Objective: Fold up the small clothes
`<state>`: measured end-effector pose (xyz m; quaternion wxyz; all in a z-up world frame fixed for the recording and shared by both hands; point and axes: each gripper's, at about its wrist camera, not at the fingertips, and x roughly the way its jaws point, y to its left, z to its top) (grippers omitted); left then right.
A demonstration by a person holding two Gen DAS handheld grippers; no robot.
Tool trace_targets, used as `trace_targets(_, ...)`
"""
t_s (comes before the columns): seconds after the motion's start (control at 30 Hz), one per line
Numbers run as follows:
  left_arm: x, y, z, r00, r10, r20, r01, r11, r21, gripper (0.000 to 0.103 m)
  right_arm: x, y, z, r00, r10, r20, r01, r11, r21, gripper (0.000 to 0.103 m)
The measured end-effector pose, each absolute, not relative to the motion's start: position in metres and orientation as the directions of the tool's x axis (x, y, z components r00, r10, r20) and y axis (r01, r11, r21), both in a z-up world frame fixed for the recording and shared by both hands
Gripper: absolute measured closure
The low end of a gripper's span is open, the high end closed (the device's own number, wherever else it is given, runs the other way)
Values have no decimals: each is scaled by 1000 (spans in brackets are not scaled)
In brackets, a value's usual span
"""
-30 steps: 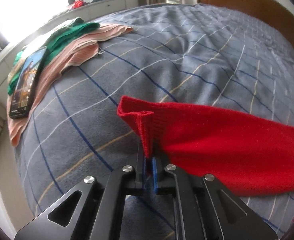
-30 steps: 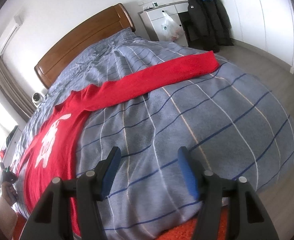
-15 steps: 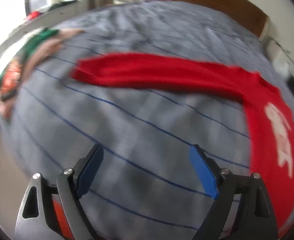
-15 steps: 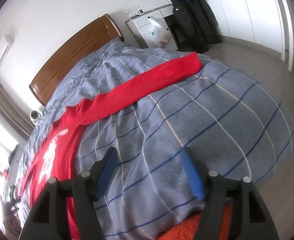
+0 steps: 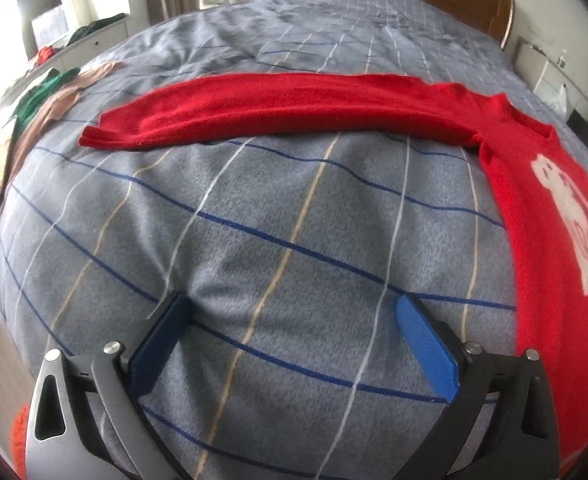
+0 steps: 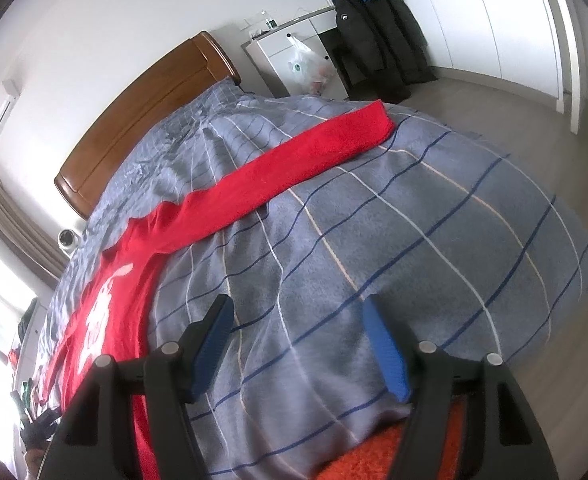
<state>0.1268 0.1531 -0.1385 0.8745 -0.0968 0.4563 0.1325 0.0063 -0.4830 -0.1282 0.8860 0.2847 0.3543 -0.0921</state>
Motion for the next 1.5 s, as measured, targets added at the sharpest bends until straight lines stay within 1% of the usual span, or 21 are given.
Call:
trace_targets(0.33, 116, 150, -140, 573, 169, -802, -324, 946, -32, 0, 7, -485, -130, 731, 46, -681, 364, 818, 446, 35)
trace_targets(0.53, 114, 145, -140, 573, 191, -797, -315, 949, 1, 0, 7, -485, -130, 731, 46, -681, 365, 817, 446, 35)
trace_targets(1.5, 115, 145, -140, 575, 189, -796, -301, 954, 9, 0, 7, -485, -130, 731, 46, -681, 364, 818, 446, 34)
